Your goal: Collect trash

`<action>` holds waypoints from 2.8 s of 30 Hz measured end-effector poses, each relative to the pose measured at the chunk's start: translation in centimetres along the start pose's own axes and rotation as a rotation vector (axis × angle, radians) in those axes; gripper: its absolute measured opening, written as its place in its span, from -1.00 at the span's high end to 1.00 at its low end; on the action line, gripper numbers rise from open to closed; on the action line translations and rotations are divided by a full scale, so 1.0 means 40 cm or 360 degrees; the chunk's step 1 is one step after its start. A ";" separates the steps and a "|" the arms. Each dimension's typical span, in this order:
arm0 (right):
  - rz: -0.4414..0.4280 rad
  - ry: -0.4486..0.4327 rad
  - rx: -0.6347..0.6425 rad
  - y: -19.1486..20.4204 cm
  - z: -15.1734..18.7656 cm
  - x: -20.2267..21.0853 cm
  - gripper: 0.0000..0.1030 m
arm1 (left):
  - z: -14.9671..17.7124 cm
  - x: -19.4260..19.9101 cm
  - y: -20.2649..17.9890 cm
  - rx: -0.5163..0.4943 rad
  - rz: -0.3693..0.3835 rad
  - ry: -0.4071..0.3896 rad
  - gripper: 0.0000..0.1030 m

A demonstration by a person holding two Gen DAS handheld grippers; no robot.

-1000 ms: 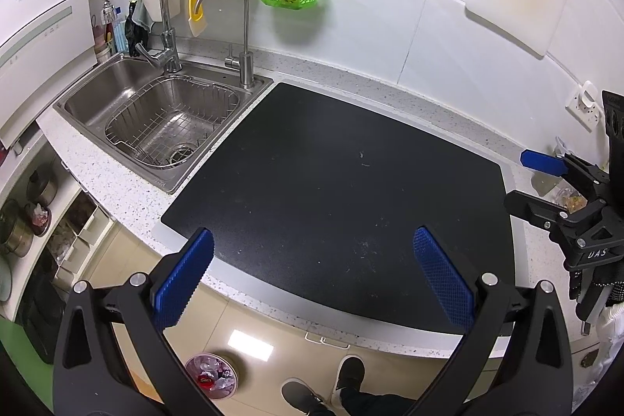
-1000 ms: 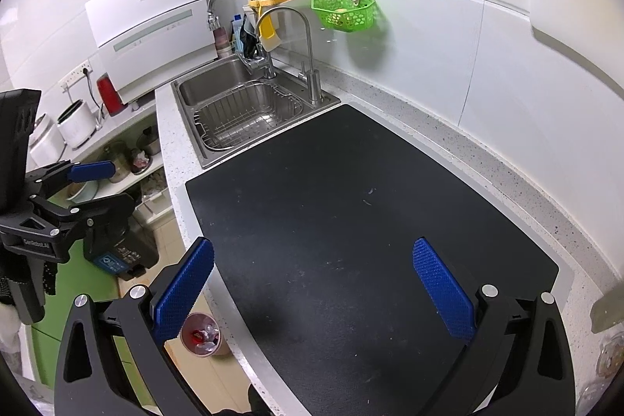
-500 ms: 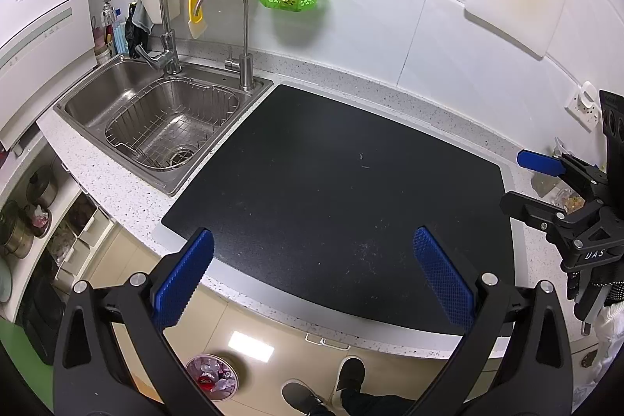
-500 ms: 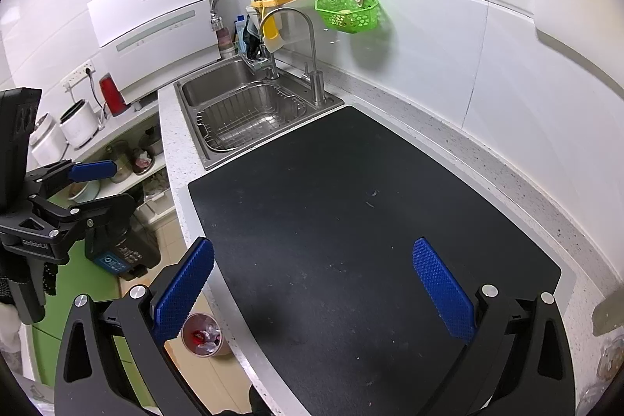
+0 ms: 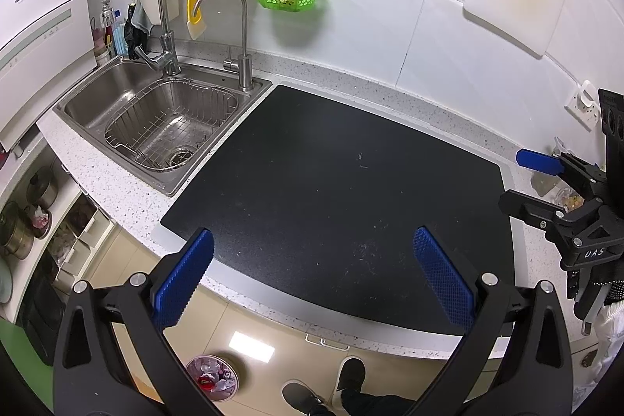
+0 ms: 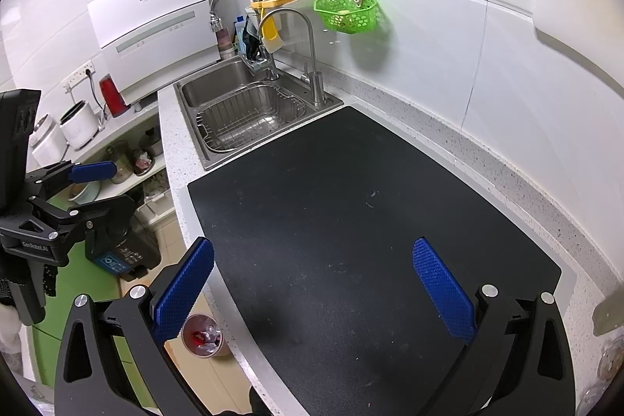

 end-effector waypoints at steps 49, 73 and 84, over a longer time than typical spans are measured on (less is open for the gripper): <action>-0.0030 0.0004 0.0005 -0.001 0.007 -0.003 -0.90 | 0.021 0.000 -0.013 0.0037 0.0014 0.0044 -0.95; -0.0035 0.0009 0.0012 0.002 0.007 -0.006 -0.90 | 0.012 0.003 -0.016 0.0049 0.0014 0.0030 -0.95; -0.0040 0.0012 0.0015 0.002 0.004 -0.007 -0.90 | 0.008 0.005 -0.017 0.0060 0.0014 0.0028 -0.95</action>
Point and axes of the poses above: each gripper's, at about its wrist camera, not at the fingertips, and x roughly against the way its jaws point, y to its left, z to its underside, the point moved 1 cm from there along -x, roughly the way its jaws point, and after that the axes turned 8 degrees about -z, right-handed, at the moved point
